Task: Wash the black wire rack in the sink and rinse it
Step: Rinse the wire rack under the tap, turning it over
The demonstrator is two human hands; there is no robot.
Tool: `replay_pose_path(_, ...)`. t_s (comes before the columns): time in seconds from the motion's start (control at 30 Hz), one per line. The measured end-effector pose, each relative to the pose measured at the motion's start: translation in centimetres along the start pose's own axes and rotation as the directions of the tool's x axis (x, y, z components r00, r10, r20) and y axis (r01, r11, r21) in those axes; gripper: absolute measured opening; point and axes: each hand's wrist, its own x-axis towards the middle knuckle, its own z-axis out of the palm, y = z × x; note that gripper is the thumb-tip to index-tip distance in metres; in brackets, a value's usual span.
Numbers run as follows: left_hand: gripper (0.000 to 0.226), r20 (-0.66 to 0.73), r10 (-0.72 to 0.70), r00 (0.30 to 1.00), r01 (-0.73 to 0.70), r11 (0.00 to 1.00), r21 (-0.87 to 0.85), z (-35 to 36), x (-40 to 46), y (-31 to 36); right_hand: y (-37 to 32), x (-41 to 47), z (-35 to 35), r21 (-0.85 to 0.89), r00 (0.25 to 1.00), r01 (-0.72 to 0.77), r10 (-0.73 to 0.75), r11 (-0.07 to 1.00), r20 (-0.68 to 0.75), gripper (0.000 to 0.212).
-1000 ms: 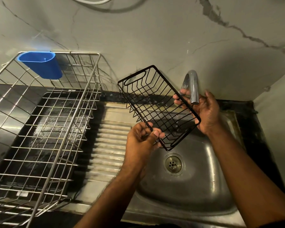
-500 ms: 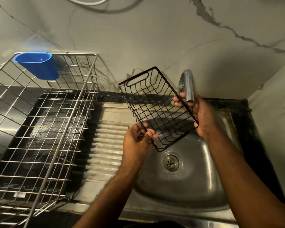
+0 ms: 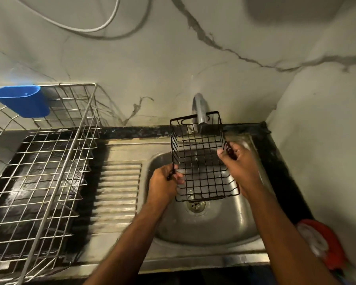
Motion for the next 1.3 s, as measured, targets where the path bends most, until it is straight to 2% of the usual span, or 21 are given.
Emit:
replay_pose_path(0.1, 0.036, 0.046, 0.017, 0.999, -0.019, 0.999, 0.050, 0.4, 0.2, -0.5, -0.3, -1.2, -1.1, -0.116, 0.999, -0.006, 0.000, 0.993, -0.045, 0.035)
replay_pose_path(0.27, 0.037, 0.097, 0.039, 0.995, -0.054, 0.986, 0.157, 0.5, 0.7, -0.1, 0.8, -2.1, -2.4, -0.206, 0.998, -0.023, 0.009, 0.978, -0.067, 0.006)
replay_pose_path(0.4, 0.034, 0.118, 0.066, 0.991, -0.096, 0.959, 0.266, 0.6, 0.2, 0.7, 0.9, -3.3, -2.6, -0.205, 0.994, -0.041, 0.019, 0.978, -0.109, 0.016)
replay_pose_path(0.5, 0.036, 0.152, 0.058, 0.987, -0.103, 0.946, 0.306, 0.9, -0.4, 0.6, 1.0, -4.1, -2.8, -0.290, 0.986, -0.031, -0.018, 0.956, -0.167, 0.018)
replay_pose_path(0.57, 0.029, 0.179, 0.060, 0.982, -0.115, 0.943, 0.314, 1.2, -0.9, 0.5, 1.2, -4.4, -3.0, -0.311, 0.980, -0.038, -0.025, 0.950, -0.196, 0.018)
replay_pose_path(0.63, 0.027, 0.187, 0.072, 0.980, -0.128, 0.943, 0.308, 1.3, -1.2, 0.6, 1.3, -4.7, -3.2, -0.305, 0.978, -0.043, -0.023, 0.951, -0.208, 0.019)
replay_pose_path(0.8, 0.039, 0.192, 0.070, 0.979, -0.125, 0.948, 0.292, 1.4, -1.6, 1.0, 1.4, -5.1, -3.5, -0.250, 0.976, -0.034, -0.021, 0.968, -0.215, 0.018)
replay_pose_path(1.03, 0.044, 0.216, 0.098, 0.972, -0.159, 0.944, 0.289, 1.6, -2.0, 1.6, 1.8, -5.4, -3.8, -0.223, 0.967, -0.067, 0.009, 0.973, -0.254, 0.029)
replay_pose_path(1.3, 0.037, 0.229, 0.102, 0.968, -0.158, 0.957, 0.244, 1.6, -2.8, 1.3, 2.2, -5.8, -4.1, -0.239, 0.967, -0.053, -0.010, 0.970, -0.256, 0.029)
